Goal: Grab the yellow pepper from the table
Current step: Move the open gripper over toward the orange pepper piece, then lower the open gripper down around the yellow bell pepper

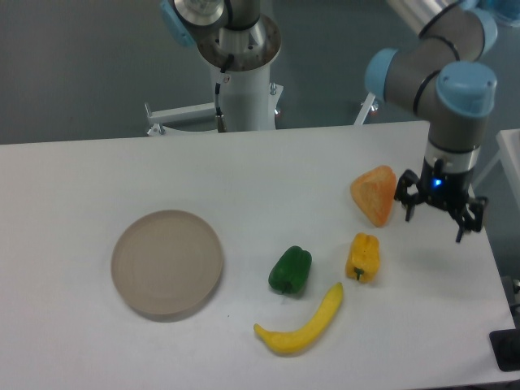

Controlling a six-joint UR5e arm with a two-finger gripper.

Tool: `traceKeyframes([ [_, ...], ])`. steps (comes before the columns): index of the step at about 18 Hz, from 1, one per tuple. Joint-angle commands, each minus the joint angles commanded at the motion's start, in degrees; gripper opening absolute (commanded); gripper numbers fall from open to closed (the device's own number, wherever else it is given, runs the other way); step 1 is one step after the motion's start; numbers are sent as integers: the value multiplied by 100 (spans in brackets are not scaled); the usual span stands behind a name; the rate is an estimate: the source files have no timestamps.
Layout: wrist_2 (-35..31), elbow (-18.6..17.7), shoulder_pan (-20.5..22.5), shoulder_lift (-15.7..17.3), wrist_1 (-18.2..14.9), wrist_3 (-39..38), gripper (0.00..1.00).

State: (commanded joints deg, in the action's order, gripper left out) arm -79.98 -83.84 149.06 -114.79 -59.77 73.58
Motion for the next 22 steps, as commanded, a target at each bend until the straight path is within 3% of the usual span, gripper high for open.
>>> traceKeyframes([
  [3,691,-247,53,-17,52,-946,100],
  [7,932,-607,-70,35,614,-1942,100],
  [15,897,-959,-219,-52,1107,-1970,100],
  [19,888,-1214,-334,-158,1546,-1865,100],
  [22,879,-1275,-351,-220,1564,-1523,100],
])
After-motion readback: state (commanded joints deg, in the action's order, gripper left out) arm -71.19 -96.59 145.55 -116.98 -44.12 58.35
